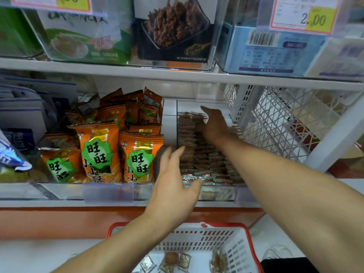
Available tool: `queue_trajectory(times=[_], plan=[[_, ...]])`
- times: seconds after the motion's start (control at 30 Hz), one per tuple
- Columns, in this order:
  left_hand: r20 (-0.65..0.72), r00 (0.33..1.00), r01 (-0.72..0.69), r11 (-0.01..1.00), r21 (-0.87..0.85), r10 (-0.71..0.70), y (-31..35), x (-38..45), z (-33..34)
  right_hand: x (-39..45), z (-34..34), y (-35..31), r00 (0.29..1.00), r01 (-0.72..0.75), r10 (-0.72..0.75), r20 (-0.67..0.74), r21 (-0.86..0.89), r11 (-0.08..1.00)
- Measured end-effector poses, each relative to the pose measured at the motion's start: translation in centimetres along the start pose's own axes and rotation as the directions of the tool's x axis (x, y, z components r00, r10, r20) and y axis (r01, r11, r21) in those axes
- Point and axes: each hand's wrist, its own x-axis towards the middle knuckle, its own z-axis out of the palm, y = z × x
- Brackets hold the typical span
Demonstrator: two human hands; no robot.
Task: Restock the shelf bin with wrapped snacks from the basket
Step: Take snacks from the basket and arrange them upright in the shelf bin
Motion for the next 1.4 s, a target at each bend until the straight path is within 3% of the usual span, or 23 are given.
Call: queue_trajectory(times=[0.07, 0.13, 0.17, 0.23, 0.3, 0.33, 0.37, 0.43, 0.5, 0.53, 0.57, 0.6, 0.63, 0.67, 0.73, 0.83, 1.03, 1.13, 1.2, 1.3, 1.4], plan=[[-0.009, 1.000, -0.027, 1.000, -0.016, 0.026, 0.2, -1.0, -0.5, -1.3, -1.2, -0.7, 0.995, 0.051, -0.049, -0.086, 0.031, 0.998], [-0.025, 0.997, -0.070, 0.996, -0.049, 0.069, 0.5, -2.2, -1.2, -3.6, -2.5, -2.1, 0.953, 0.135, -0.099, -0.287, 0.109, 0.985], [-0.052, 0.995, -0.089, 0.994, -0.065, 0.085, 0.6, -2.9, -1.5, -5.2, -2.9, -3.0, 0.900, 0.217, -0.138, -0.414, 0.150, 0.965], [-0.084, 0.993, -0.093, 0.993, -0.070, 0.087, 0.5, -4.4, -1.7, -9.2, -3.1, -4.2, 0.728, 0.475, -0.280, -0.626, 0.167, 0.864], [-0.055, 0.997, -0.061, 0.998, -0.026, 0.060, 0.0, -5.7, -1.2, -13.8, -1.9, -4.1, 0.563, 0.696, -0.446, -0.696, 0.107, 0.710], [-0.031, 0.998, -0.046, 0.999, 0.008, 0.046, -0.7, -6.3, -0.6, -16.2, -0.7, -3.5, 0.536, 0.748, -0.500, -0.680, 0.109, 0.654], [0.010, 1.000, -0.027, 0.998, 0.058, 0.026, -1.7, -6.7, 0.2, -18.5, 0.7, -2.6, 0.558, 0.757, -0.524, -0.643, 0.136, 0.639], [0.177, 0.983, 0.006, 0.977, 0.215, -0.045, -4.4, -7.5, 2.0, -22.6, 4.3, 0.2, 0.700, 0.663, -0.498, -0.512, 0.208, 0.719], [0.405, 0.890, 0.029, 0.911, 0.411, -0.211, -8.4, -8.3, 3.6, -25.5, 7.8, 4.2, 0.922, 0.376, -0.346, -0.176, 0.190, 0.907], [0.499, 0.804, 0.030, 0.859, 0.511, -0.325, -10.8, -8.8, 4.1, -26.5, 9.4, 6.8, 0.980, 0.173, -0.179, 0.082, 0.071, 0.982], [0.560, 0.708, 0.019, 0.804, 0.595, -0.431, -13.2, -9.4, 4.5, -27.4, 10.9, 9.6, 0.945, 0.024, 0.022, 0.326, -0.136, 0.990], [0.585, 0.625, 0.003, 0.751, 0.661, -0.517, -15.6, -10.1, 4.7, -28.5, 12.2, 12.4, 0.849, -0.051, 0.214, 0.484, -0.327, 0.944], [0.581, 0.576, -0.007, 0.707, 0.708, -0.576, -17.8, -10.8, 4.8, -29.6, 13.1, 14.8, 0.756, -0.087, 0.352, 0.551, -0.449, 0.889], [0.563, 0.558, -0.004, 0.676, 0.737, -0.610, -19.7, -11.5, 5.0, -30.4, 13.7, 16.6, 0.705, -0.122, 0.432, 0.562, -0.504, 0.855], [0.520, 0.566, 0.053, 0.657, 0.752, -0.640, -22.8, -12.4, 5.7, -31.5, 14.9, 19.3, 0.694, -0.154, 0.470, 0.545, -0.526, 0.837], [0.457, 0.578, 0.184, 0.654, 0.734, -0.676, -26.0, -13.3, 8.0, -31.5, 17.3, 20.9, 0.670, -0.007, 0.462, 0.581, -0.618, 0.786], [0.245, 0.622, 0.495, 0.616, 0.612, -0.744, -30.8, -13.6, 11.9, -31.1, 21.6, 23.3, 0.677, 0.130, 0.479, 0.559, -0.731, 0.670], [0.275, 0.594, 0.462, 0.601, 0.652, -0.756, -31.6, -13.0, 12.4, -30.7, 22.8, 24.1, 0.630, 0.268, 0.481, 0.610, -0.752, 0.603], [0.311, 0.582, 0.386, 0.592, 0.707, -0.751, -31.6, -12.7, 13.0, -30.5, 23.2, 24.0, 0.630, 0.272, 0.481, 0.609, -0.754, 0.598], [0.303, 0.635, 0.246, 0.559, 0.792, -0.710, -31.8, -13.3, 14.0, -30.9, 23.0, 23.7, 0.634, 0.195, 0.455, 0.626, -0.698, 0.689], [0.343, 0.691, 0.200, 0.625, 0.755, -0.636, -32.3, -14.0, 14.6, -31.1, 22.8, 22.7, 0.655, 0.101, 0.373, 0.657, -0.565, 0.819]])
